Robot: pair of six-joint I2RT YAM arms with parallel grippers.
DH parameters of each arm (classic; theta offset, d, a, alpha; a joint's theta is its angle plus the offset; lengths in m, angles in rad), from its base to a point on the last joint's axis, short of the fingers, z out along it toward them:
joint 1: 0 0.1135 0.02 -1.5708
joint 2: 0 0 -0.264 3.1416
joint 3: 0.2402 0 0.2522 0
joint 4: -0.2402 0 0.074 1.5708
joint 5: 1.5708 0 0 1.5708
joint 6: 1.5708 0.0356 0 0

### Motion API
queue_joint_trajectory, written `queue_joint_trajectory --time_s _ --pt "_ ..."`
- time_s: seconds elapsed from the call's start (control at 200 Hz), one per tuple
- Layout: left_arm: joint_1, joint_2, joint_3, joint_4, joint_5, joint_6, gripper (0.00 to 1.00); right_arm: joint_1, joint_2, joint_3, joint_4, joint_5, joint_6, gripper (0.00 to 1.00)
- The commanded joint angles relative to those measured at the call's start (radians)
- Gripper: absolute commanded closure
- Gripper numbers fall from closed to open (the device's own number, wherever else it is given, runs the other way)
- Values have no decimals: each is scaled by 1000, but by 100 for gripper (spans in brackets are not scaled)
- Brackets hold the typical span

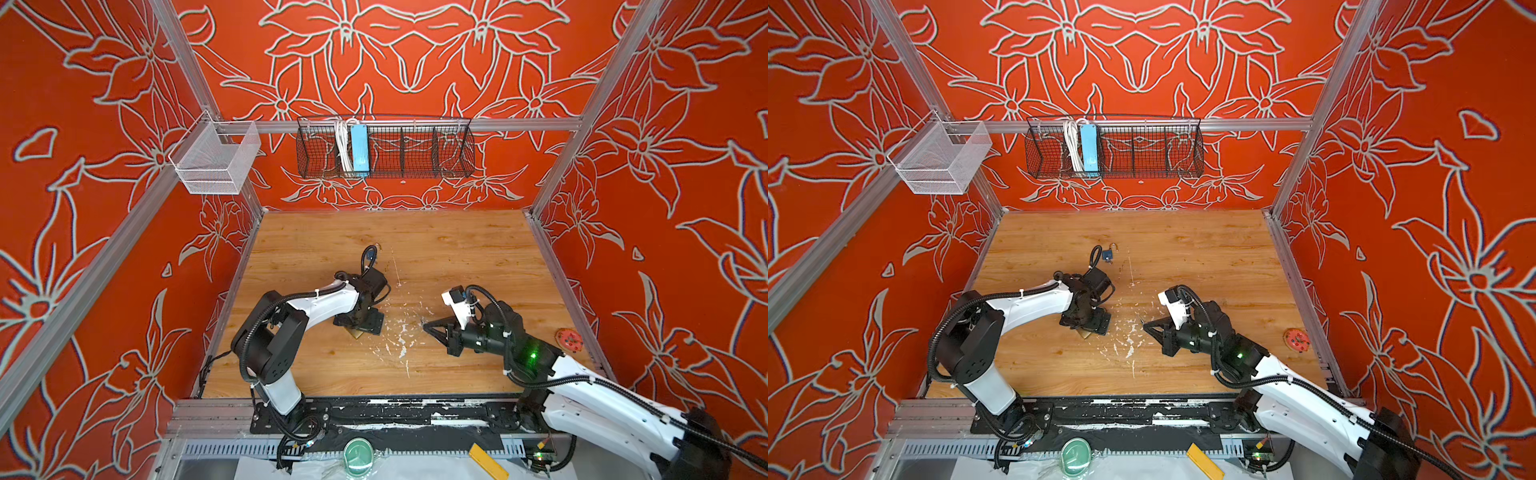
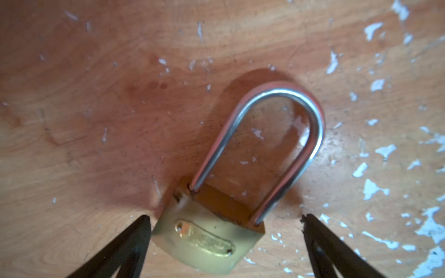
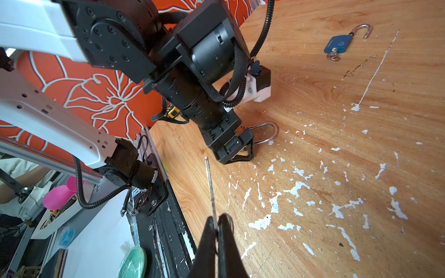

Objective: Unlock with the key
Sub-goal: 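Grasp the brass padlock body with the left gripper, then lift the brass padlock off the table with the left gripper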

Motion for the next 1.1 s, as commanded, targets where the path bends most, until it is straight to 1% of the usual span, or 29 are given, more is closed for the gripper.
queue_joint_trajectory --time_s 0.0,0.085,0.2,0.27,0.33,0.455,0.525,0.621,0.701,0.796,0.961,1.031,1.096 --pt "29 -5 -18 18 33 22 2 -2 8 1 -2 4 -6 100" --pt "37 17 -18 39 101 34 3 -2 17 6 4 -1 -6 100" --pt "36 23 -24 55 204 27 12 -2 16 6 7 -3 -1 100" --pt "28 -5 -46 69 243 8 15 -2 12 2 12 0 3 100" --pt "9 -37 -62 76 251 -18 16 -2 12 0 15 2 2 100" --pt "-36 -72 -64 51 228 -100 16 -3 31 13 17 -9 -6 100" --pt "-57 -70 -53 21 156 -154 15 -3 45 21 23 -17 -7 100" --pt "-61 -35 -24 -24 64 -227 15 -4 59 29 31 -31 -8 100" --pt "-61 5 2 -54 17 -282 15 -3 59 35 23 -38 -7 100" --pt "-61 14 -8 -15 30 -355 14 -4 34 27 10 -34 -7 100" --pt "-62 -34 -77 136 97 -515 13 -2 -13 1 -8 -13 -4 100" --pt "-62 -62 -108 179 94 -595 14 -3 -18 -5 -9 -13 -6 100" --pt "-62 -64 -108 160 58 -683 14 -3 -16 -8 -5 -15 -8 100"
